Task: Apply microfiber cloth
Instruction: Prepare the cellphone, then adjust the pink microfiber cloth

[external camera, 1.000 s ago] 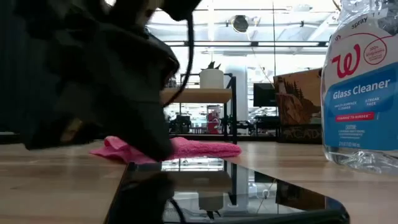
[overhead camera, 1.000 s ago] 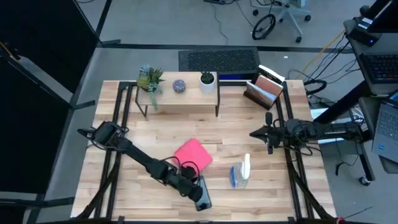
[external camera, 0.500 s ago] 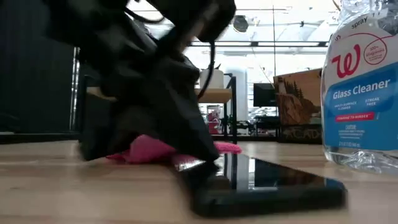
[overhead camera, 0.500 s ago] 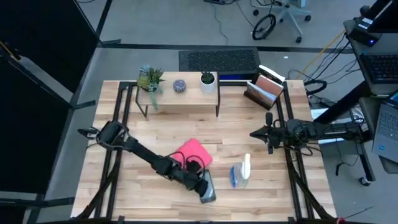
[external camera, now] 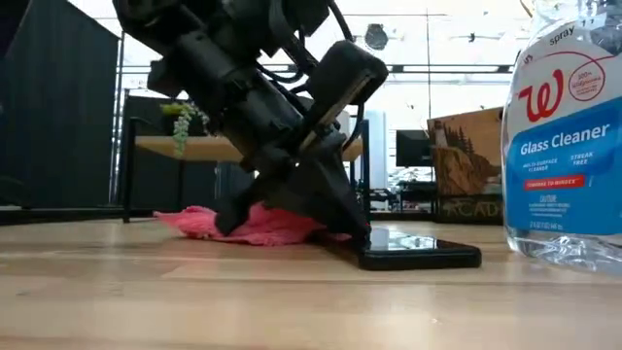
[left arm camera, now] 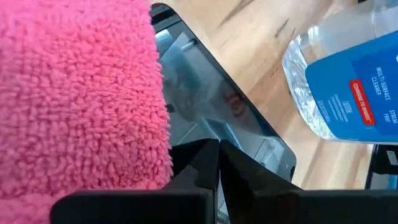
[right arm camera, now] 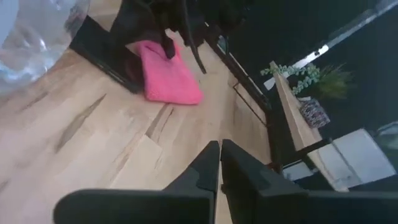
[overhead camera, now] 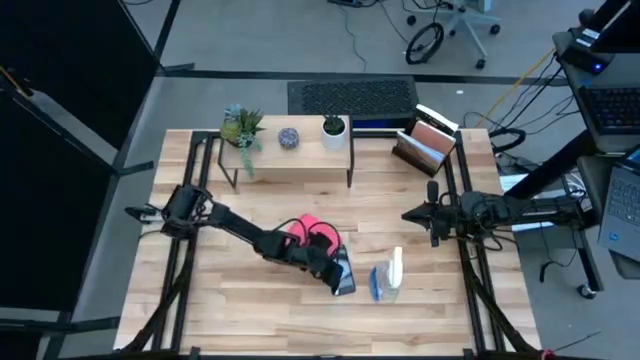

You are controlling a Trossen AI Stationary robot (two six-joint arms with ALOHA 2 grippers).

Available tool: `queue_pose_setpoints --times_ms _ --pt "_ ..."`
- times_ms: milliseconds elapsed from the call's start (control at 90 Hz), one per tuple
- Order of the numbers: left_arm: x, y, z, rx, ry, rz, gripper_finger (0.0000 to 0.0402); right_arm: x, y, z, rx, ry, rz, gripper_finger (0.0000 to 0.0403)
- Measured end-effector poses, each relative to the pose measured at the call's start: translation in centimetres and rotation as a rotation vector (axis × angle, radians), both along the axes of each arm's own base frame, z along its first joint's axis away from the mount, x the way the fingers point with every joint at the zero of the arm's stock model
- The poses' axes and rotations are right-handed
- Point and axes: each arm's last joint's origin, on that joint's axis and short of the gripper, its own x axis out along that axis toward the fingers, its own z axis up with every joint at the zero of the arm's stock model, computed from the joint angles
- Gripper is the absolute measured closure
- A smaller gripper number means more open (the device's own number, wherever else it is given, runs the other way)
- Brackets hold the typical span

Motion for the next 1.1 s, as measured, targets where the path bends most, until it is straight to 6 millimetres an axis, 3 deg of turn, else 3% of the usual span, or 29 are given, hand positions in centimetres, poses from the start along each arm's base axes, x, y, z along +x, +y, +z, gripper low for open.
queue_pose_setpoints --times_ms 144,356,467,656,944,1100 --pt "-0.7 -0.3 1.9 0.039 -0.011 -0.030 0.0402 0.0 0.0 0.0 -0.008 0.001 0.002 0.0401" --pt "-2.3 -0.9 5.7 0.117 -0.017 -0.041 0.0402 0.0 0.0 0.0 -0.184 0.009 0.048 0.0401" --pt "-3.2 -0.9 6.2 0.141 0.037 -0.046 0.0402 0.0 0.1 0.0 -0.169 0.003 0.061 0.0401" --pt "-3.6 -0.9 6.4 0.147 0.059 -0.045 0.0402 0.0 0.6 0.3 0.153 -0.025 0.181 0.0401" --pt "-3.2 -0.4 6.6 0.169 0.038 -0.057 0.0402 0.2 0.9 2.0 0.933 -0.094 0.154 0.0401" --pt "-2.4 1.1 6.2 0.186 0.025 -0.059 0.0402 0.2 0.9 2.8 1.102 -0.147 0.155 0.0401"
